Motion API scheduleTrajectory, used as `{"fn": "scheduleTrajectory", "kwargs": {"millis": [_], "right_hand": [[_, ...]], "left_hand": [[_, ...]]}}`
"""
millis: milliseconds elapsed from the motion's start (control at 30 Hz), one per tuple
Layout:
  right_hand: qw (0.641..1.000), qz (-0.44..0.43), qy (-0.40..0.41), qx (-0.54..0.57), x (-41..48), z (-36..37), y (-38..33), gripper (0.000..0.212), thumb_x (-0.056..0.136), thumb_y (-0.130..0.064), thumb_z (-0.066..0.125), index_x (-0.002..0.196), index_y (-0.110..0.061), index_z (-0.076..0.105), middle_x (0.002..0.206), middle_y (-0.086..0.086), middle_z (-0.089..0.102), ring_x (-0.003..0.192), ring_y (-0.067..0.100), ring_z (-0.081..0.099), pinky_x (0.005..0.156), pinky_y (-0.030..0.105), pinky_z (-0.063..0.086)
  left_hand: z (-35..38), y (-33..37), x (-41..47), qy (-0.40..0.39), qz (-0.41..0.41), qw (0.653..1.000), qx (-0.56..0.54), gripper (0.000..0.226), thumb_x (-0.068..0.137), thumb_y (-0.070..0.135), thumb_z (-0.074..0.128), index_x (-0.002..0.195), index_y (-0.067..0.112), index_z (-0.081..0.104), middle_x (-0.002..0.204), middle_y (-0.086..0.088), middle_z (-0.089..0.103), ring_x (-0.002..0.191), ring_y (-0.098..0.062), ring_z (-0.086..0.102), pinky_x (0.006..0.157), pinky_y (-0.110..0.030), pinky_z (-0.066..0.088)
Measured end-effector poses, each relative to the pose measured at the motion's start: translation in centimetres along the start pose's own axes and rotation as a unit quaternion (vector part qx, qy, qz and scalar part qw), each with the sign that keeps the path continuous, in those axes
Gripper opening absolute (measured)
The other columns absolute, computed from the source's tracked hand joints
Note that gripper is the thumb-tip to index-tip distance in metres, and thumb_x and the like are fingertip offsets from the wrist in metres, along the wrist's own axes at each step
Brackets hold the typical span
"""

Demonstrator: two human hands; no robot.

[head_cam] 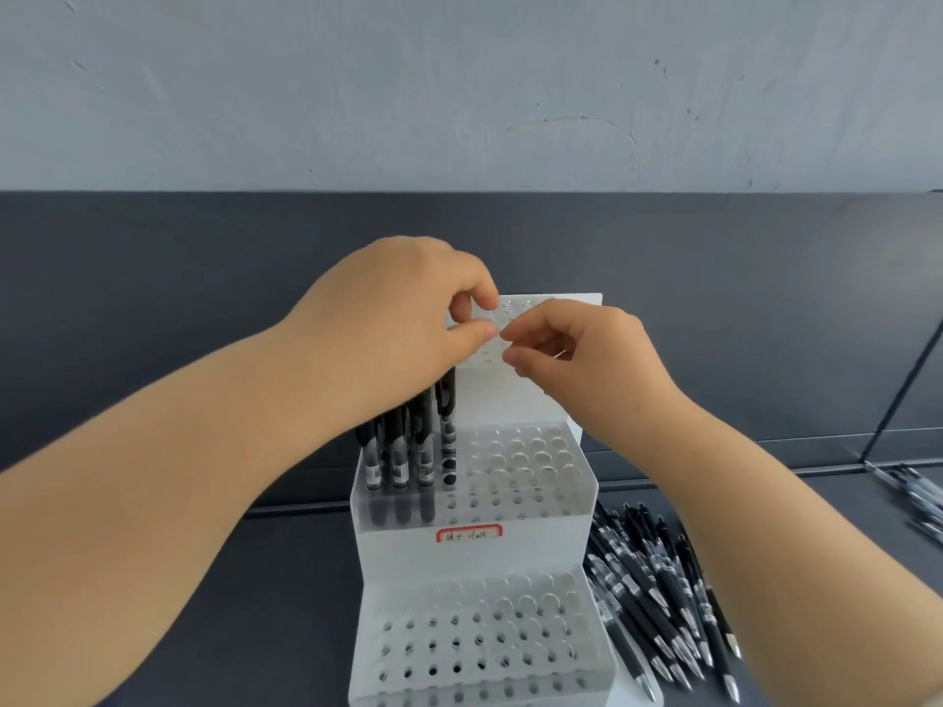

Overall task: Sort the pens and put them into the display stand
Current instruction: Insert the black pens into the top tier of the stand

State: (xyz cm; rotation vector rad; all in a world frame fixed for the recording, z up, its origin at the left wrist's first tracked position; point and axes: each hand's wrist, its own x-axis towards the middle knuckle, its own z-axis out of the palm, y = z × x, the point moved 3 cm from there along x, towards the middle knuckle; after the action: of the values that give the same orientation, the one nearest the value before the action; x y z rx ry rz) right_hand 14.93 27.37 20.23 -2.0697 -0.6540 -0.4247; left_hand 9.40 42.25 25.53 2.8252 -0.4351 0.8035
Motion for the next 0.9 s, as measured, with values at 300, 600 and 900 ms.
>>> {"fn": "scheduleTrajectory", "kwargs": {"millis": [300,600,900], "right_hand": [[0.999,0.033,-0.016,0.017,-4.2,-4.9,5.6,0.015,0.081,-0.01,0.066,0.084,-0.025,0.069,0.075,-0.014,0.067,0.07,-0.004,0.059,0.065,0.003,0.043],[0.971,0.211,-0.095,-0.059,-10.7,-8.7,19.9,0.004,0.086,-0.022,0.064,0.084,-0.026,0.065,0.077,-0.014,0.061,0.069,-0.001,0.054,0.052,0.005,0.038],[0.931,0.282,-0.189,-0.135,-12.6,-6.9,26.8,0.037,0.091,-0.033,0.052,0.064,-0.009,0.059,0.059,0.008,0.055,0.058,0.026,0.05,0.051,0.025,0.035]], "left_hand": [[6.3,10.2,-2.4,-0.06,0.041,0.997,-0.001,0.026,0.094,0.036,0.048,0.114,0.025,0.06,0.104,0.008,0.057,0.105,-0.013,0.047,0.087,-0.036,0.045],[19.7,16.4,-4.8,-0.125,-0.154,0.977,-0.081,0.021,0.097,0.029,0.043,0.104,0.018,0.06,0.098,0.006,0.053,0.091,-0.014,0.053,0.081,-0.029,0.045],[25.4,19.9,-7.0,-0.112,-0.234,0.966,-0.009,0.02,0.093,0.031,0.049,0.111,0.029,0.059,0.1,0.013,0.057,0.095,-0.011,0.053,0.071,-0.025,0.046]]}}
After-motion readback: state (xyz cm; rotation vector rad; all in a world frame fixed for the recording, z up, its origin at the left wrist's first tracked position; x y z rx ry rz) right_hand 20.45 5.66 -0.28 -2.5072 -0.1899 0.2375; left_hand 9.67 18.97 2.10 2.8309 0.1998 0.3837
